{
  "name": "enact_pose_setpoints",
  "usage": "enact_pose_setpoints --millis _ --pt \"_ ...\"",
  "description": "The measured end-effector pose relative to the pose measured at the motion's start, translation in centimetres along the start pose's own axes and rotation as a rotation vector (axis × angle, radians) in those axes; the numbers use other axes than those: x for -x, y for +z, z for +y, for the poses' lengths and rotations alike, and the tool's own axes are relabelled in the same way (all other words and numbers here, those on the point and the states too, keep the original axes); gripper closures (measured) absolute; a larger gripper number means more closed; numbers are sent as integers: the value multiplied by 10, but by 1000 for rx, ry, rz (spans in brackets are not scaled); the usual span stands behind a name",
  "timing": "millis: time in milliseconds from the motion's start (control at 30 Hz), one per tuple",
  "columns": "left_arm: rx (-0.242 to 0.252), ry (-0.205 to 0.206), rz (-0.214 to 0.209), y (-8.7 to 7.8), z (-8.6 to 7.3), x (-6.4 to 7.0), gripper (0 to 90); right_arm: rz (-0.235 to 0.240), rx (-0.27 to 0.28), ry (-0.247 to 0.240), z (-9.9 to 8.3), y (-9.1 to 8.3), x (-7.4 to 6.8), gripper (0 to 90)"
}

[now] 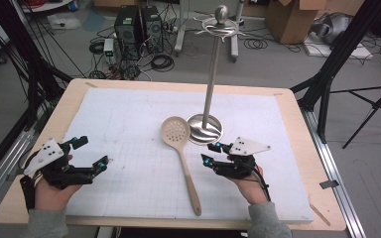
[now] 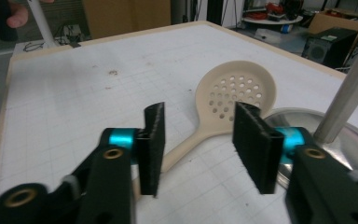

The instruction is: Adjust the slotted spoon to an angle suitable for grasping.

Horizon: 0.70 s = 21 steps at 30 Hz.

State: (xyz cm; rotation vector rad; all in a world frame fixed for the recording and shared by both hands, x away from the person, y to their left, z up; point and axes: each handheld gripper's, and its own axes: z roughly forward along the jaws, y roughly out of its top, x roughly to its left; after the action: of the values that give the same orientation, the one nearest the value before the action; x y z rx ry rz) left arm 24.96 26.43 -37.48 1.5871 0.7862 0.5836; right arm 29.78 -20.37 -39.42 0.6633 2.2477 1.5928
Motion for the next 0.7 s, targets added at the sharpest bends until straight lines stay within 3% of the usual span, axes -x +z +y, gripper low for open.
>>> enact_pose_setpoints --millis 333,467,700 --pt "-7 -1 -7 1 -1 0 27 16 -32 -42 -4 23 -3 796" --pt "-3 -6 -4 -1 -2 -1 27 35 -44 -27 -6 31 -4 874" --pt "-2 -7 -4 -1 -2 -1 27 56 -60 -16 -10 43 -2 894"
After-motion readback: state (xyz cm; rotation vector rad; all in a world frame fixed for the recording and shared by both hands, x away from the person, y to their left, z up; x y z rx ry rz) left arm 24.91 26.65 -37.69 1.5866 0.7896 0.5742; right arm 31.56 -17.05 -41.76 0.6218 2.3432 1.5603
